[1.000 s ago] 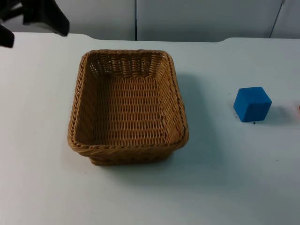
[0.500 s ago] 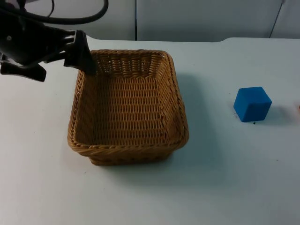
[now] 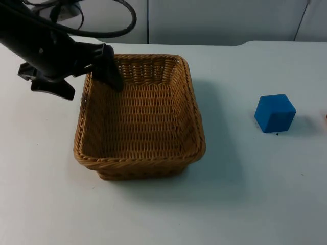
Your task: Pick up the basket with the left hand and place the blue cube into the basket with the right hand.
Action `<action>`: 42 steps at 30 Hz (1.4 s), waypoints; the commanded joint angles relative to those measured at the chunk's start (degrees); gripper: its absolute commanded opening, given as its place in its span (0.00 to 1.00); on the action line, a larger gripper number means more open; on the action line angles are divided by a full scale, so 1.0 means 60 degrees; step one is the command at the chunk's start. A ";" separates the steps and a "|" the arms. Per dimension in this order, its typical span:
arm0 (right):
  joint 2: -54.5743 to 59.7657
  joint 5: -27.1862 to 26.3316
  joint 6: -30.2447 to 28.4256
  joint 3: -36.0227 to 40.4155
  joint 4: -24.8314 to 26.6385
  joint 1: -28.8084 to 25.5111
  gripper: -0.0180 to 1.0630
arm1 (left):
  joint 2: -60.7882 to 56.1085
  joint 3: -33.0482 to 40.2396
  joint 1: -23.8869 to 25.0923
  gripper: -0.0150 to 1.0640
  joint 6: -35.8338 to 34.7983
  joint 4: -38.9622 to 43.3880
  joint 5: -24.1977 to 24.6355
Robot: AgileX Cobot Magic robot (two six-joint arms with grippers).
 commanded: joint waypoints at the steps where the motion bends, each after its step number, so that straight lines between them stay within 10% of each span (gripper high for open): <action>1: 0.0041 -0.0002 -0.0039 -0.0079 0.0000 -0.0044 0.98 | 0.0172 -0.0104 -0.0068 0.99 0.0009 -0.0153 0.0102; 25: 0.0041 -0.0002 -0.0039 -0.0079 0.0000 -0.0044 0.98 | 0.1419 -0.0758 -0.0690 0.89 0.0507 -0.0627 -0.0142; 42: 0.0041 -0.0002 -0.0039 -0.0079 0.0000 -0.0044 0.98 | 0.1419 -0.0758 -0.0690 0.10 0.0261 -0.0627 -0.0534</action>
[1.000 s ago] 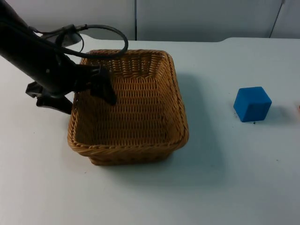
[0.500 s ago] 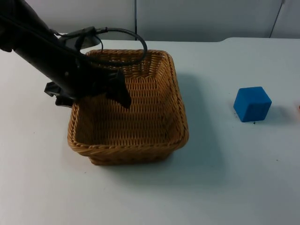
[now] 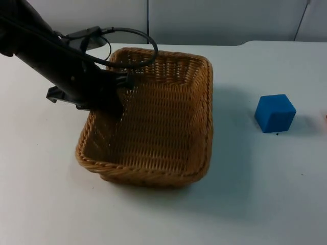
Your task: Pick up the basket with the left hand and place the blue cube into the basket with the right hand.
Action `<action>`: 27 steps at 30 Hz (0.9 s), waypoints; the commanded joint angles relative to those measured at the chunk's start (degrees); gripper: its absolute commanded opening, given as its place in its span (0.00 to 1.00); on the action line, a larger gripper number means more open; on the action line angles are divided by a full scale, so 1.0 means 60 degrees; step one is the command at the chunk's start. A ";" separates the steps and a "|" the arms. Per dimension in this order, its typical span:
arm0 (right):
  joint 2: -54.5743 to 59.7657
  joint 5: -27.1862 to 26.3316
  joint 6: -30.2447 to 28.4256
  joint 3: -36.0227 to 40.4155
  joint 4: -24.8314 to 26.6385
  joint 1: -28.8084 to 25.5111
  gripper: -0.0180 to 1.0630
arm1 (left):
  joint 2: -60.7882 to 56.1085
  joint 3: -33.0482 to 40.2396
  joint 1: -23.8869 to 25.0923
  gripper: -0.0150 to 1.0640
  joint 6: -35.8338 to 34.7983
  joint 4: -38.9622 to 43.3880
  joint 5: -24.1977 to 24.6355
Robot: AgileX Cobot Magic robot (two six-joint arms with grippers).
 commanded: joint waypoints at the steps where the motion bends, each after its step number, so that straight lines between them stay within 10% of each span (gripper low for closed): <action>1: 0.0041 -0.0021 -0.0039 -0.0079 0.0000 -0.0044 0.98 | -0.0017 -0.0043 -0.0059 0.10 0.0019 -0.0023 -0.0018; 27: 0.0041 -0.0022 -0.0061 -0.0079 0.0000 -0.0044 0.98 | -0.2510 0.0175 -0.0059 0.01 -0.3470 0.1020 0.1553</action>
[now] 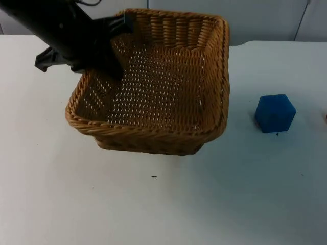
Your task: Pick up the basket with the left hand and place the blue cube into the basket with the right hand.
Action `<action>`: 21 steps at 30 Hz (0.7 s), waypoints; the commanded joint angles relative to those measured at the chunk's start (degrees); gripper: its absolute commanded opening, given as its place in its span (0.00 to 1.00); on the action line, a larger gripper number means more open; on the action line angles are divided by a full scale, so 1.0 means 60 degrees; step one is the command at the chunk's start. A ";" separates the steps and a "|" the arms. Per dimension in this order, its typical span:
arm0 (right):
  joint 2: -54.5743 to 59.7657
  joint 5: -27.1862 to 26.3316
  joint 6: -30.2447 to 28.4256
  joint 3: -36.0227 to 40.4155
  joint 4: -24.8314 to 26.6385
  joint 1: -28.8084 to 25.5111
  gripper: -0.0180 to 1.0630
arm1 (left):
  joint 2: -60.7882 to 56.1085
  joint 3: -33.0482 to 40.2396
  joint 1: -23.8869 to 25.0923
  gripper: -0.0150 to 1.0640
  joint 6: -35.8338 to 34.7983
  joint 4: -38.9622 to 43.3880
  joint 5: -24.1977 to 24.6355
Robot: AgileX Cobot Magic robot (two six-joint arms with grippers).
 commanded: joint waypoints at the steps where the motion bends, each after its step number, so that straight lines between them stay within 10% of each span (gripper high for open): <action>1: 0.0041 -0.0022 -0.0061 -0.0079 0.0000 -0.0044 0.98 | -0.0584 0.0211 -0.0045 0.01 -0.0578 0.0046 0.0258; 21: 0.0041 -0.0173 -0.0582 -0.0079 0.0485 -0.0044 0.98 | -0.1829 0.1971 -0.0045 0.01 -0.0744 0.0030 -0.0249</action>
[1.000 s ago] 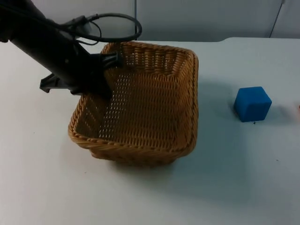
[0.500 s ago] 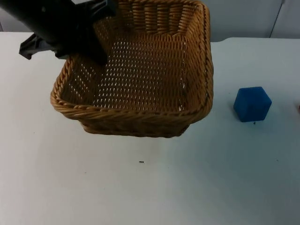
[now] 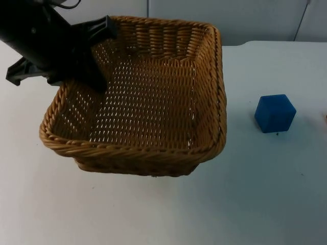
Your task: Pick up the basket with the left hand and place the blue cube into the basket with the right hand.
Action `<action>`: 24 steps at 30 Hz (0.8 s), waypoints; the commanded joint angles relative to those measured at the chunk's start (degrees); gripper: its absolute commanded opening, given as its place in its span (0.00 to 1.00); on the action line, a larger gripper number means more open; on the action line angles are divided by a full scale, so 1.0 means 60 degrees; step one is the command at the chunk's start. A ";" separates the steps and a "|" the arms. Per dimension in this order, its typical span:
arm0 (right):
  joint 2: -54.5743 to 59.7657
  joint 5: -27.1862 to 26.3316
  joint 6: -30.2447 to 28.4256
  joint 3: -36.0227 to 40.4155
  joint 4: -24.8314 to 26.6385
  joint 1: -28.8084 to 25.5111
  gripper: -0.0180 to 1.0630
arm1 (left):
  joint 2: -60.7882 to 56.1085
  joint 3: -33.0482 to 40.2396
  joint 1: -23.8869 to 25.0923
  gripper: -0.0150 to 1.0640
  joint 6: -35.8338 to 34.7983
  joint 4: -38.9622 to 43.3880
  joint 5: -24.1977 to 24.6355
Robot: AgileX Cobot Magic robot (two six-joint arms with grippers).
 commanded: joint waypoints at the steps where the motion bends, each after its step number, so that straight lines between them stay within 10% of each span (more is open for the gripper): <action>1: 0.0041 -0.0287 -0.0113 -0.0079 0.0127 -0.0044 0.98 | -0.0166 -0.0018 -0.0045 0.01 -0.0110 -0.0258 -0.0122; 24: 0.6218 -0.2176 -0.1290 -0.2149 0.1071 -0.0044 0.98 | -0.0166 -0.0018 -0.0045 0.01 -0.0001 -0.0339 -0.0290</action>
